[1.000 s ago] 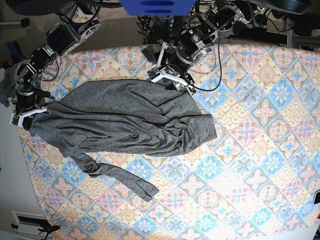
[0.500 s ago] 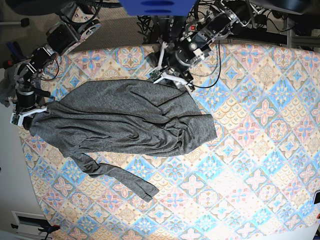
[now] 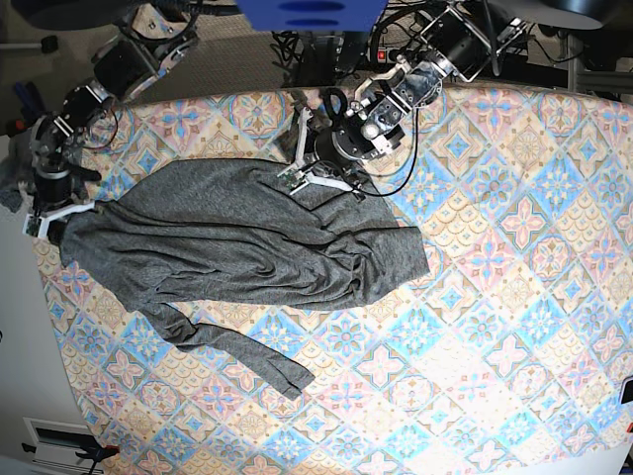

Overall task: Layout the t-shirt on the table in an organized manner, then fold the t-shirt properly
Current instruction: 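Pull the shirt edges apart with both grippers to flatten it, then grasp the shirt hem with the left gripper and the right gripper, then lift the shirt with both grippers and swing it across the table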

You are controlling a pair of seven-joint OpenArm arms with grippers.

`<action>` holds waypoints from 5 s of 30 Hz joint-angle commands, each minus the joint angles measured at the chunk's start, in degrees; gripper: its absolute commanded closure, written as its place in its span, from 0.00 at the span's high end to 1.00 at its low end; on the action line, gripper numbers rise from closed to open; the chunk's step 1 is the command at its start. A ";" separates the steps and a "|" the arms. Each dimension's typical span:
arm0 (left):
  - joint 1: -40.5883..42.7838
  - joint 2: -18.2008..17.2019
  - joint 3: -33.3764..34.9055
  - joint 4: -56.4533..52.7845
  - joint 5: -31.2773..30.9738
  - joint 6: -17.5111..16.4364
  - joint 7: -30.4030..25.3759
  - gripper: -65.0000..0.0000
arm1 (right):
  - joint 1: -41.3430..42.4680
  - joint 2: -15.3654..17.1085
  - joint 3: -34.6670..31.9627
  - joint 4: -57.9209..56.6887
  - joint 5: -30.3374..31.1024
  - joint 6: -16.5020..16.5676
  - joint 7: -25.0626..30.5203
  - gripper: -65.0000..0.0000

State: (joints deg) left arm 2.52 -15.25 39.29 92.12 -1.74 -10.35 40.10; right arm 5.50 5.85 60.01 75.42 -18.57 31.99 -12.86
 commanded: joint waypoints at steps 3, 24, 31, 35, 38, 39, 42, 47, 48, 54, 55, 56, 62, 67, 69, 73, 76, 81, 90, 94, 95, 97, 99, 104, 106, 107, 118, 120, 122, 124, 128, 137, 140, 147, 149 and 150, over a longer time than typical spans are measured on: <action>0.86 -0.89 -0.21 -1.08 2.48 0.99 5.75 0.00 | 1.40 1.05 -0.10 2.60 1.12 -0.12 1.92 0.00; -1.07 1.84 -19.11 27.40 1.87 0.72 12.96 0.00 | 2.55 -4.22 -0.54 16.41 1.20 -0.12 1.92 0.00; -9.95 -1.59 -24.39 24.59 -11.49 0.72 12.96 0.00 | 9.05 -4.31 -5.55 20.63 1.12 -0.12 1.39 0.00; -16.11 -3.52 -28.34 19.14 -19.93 0.72 12.96 0.00 | 12.92 -4.31 -6.07 19.92 0.68 -0.12 1.39 0.00; -21.03 -5.37 -28.52 15.62 -22.39 0.72 12.96 0.00 | 18.28 -4.31 -6.16 19.84 -4.69 -0.12 1.39 0.00; -22.44 -5.55 -28.43 14.83 -22.75 0.72 12.96 0.00 | 20.39 -4.31 -6.69 19.66 -7.06 -0.12 1.39 0.00; -26.39 -5.55 -28.25 12.89 -23.10 0.72 13.31 0.00 | 23.91 -4.40 -8.10 18.69 -11.63 -0.12 1.39 0.00; -28.15 -5.55 -25.53 11.49 -23.71 0.72 13.31 0.00 | 23.56 -5.80 -11.70 18.87 -15.59 -0.12 1.39 0.00; -27.18 -5.55 -25.62 11.49 -23.71 0.72 13.31 0.00 | 21.98 -6.51 -12.14 18.87 -16.64 -0.12 1.39 0.00; -20.94 -5.63 -26.06 13.16 -23.27 0.72 12.96 0.00 | 11.95 -10.46 -12.40 19.22 -17.52 -0.12 1.83 0.20; -19.98 -5.63 -26.14 13.69 -23.19 0.72 12.96 0.00 | 9.93 -11.25 -12.58 19.31 -17.52 -0.03 1.92 0.28; -19.27 -5.63 -26.14 13.86 -22.75 0.72 12.96 0.00 | 7.73 -11.87 -13.28 19.31 -17.52 -0.03 2.01 0.35; -16.46 -5.63 -26.06 13.95 -17.91 0.72 12.96 0.00 | -2.38 -12.57 -19.00 19.31 -13.83 -0.03 2.01 0.47; -14.88 -5.63 -26.06 15.88 -17.82 0.72 13.31 0.00 | -5.37 -12.22 -19.35 17.99 -3.89 -0.03 1.48 0.47; -14.79 -5.63 -26.06 16.15 -17.73 0.72 13.40 0.00 | -5.37 -12.22 -19.35 16.06 -3.72 -0.03 1.83 0.48; -14.79 -5.63 -26.06 16.15 -17.73 0.72 13.40 0.00 | -5.19 -12.22 -19.35 10.87 -3.45 -0.03 1.92 0.48; -14.79 -5.63 -26.06 16.15 -17.73 0.72 13.49 0.00 | -5.10 -12.22 -19.35 8.14 -3.45 -0.03 1.92 0.48; -14.70 -5.63 -26.06 16.15 -17.73 0.72 13.49 0.00 | -5.10 -10.37 -19.35 3.66 -3.45 -0.03 1.92 0.48; -14.70 -5.63 -26.06 16.15 -17.65 0.72 13.49 0.00 | -5.10 -8.97 -19.52 2.34 -3.81 -0.03 1.92 0.31; -14.70 -5.63 -26.06 16.15 -17.56 0.72 13.49 0.00 | -4.75 -8.97 -19.17 2.52 -3.81 -0.03 1.92 0.00; -14.70 -5.63 -26.06 16.15 -17.56 0.72 13.49 0.00 | -3.96 -8.97 -19.17 2.96 -3.81 -0.03 1.92 0.00; -14.70 -5.63 -26.06 16.15 -17.56 0.72 13.49 0.00 | -2.38 -8.97 -19.09 4.27 -3.81 -0.03 1.92 0.00; -14.70 -5.63 -26.06 16.15 -17.56 0.72 13.49 0.00 | -2.11 -8.97 -19.00 6.21 -3.72 -0.03 1.92 0.00; -14.70 -5.63 -26.06 16.15 -17.56 0.72 13.49 0.00 | -2.11 -8.97 -18.91 16.23 -3.72 -0.03 1.48 0.00; -14.70 -5.63 -26.06 16.15 -17.56 0.81 13.49 0.00 | -1.85 -8.97 -18.91 20.54 -3.72 -0.03 1.39 0.00; -14.70 -5.63 -26.06 16.15 -17.56 0.81 13.49 0.00 | -1.85 -8.97 -18.91 22.03 -3.72 -0.03 1.39 0.00; -24.11 -5.55 -28.87 8.76 -17.65 0.81 13.49 0.00 | 15.12 -5.98 -16.62 19.48 -6.62 -0.03 -6.96 0.00; -29.03 -5.55 -27.55 4.89 -17.91 0.81 13.49 0.00 | 18.55 -3.43 -16.62 16.23 -6.62 -0.03 -8.81 0.00; -33.60 -5.55 -25.88 0.41 -18.00 0.72 13.49 0.00 | 21.01 -0.97 -16.71 11.92 -6.62 -0.03 -9.95 0.00; -38.35 -5.55 -24.56 -3.37 -18.00 0.72 13.49 0.00 | 24.44 -0.09 -16.89 7.62 -6.71 -0.03 -10.04 0.00; -47.23 -5.28 -22.10 -11.54 -17.91 0.72 13.49 0.00 | 33.40 0.00 -16.89 -2.49 -7.06 -0.03 -10.13 0.00; -60.06 -2.73 -19.90 -24.91 -18.09 0.46 13.40 0.00 | 44.04 2.37 -21.02 -15.33 -7.15 -0.21 -10.21 0.00; -56.99 0.17 -19.82 -22.27 -17.73 -2.79 13.49 0.00 | 44.04 2.29 -22.07 -13.31 -7.15 -0.21 -10.21 0.00; -44.15 8.70 -19.82 -18.05 -17.65 -6.05 12.96 0.25 | 37.27 2.20 -22.25 -7.24 -7.15 -0.21 -10.13 0.00; -42.13 11.25 -19.73 -18.05 -17.56 -6.13 12.87 0.40 | 35.34 2.20 -22.25 -6.36 -7.15 -0.21 -10.13 0.00; -41.43 12.12 -18.94 -18.05 -17.47 -6.22 12.87 0.42 | 34.28 2.20 -22.25 -5.75 -7.15 -0.21 -10.13 0.00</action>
State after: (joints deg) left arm -37.04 -3.25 20.56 72.86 -19.07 -16.53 54.00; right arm 36.34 7.29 38.09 67.79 -27.46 32.12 -26.24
